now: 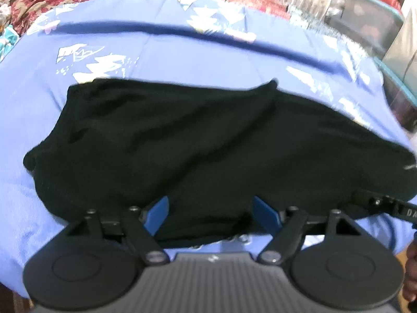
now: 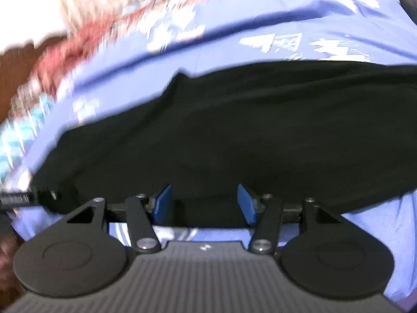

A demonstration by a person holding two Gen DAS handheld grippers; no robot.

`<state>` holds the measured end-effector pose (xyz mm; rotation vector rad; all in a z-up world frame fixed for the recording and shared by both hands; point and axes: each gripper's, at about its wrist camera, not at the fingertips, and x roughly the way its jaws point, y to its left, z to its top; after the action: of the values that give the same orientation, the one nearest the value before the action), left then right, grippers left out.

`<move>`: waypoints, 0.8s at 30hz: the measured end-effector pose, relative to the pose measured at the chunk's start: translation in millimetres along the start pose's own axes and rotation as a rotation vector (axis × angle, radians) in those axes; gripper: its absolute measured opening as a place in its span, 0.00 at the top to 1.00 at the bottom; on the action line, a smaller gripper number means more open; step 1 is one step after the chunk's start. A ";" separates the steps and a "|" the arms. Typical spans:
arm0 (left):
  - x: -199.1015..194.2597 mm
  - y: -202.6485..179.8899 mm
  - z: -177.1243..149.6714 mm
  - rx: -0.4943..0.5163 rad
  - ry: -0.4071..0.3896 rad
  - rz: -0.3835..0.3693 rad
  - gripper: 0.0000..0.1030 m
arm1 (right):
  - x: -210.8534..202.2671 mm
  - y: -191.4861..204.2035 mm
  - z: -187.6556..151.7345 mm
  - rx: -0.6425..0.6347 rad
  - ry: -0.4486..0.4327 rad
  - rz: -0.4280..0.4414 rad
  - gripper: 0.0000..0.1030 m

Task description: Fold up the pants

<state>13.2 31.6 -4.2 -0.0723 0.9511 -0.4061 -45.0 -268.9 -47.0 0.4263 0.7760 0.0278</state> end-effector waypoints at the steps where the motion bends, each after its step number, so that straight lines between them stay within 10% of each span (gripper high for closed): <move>1: -3.2 -2.0 2.2 -0.004 -0.011 -0.010 0.28 | -7.1 -8.9 2.8 0.030 -0.025 0.000 0.44; 16: 37.3 -47.8 15.7 0.033 0.119 -0.048 0.28 | -145.2 -201.9 -28.6 0.500 -0.392 -0.223 0.43; 24: 47.2 -57.2 22.2 0.016 0.168 0.006 0.28 | -140.5 -285.5 -26.2 0.740 -0.528 -0.160 0.43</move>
<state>37.7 -41.1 -14.4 -0.0209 1.1131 -0.4183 -201.0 -545.6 -78.3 1.0209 0.2685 -0.5180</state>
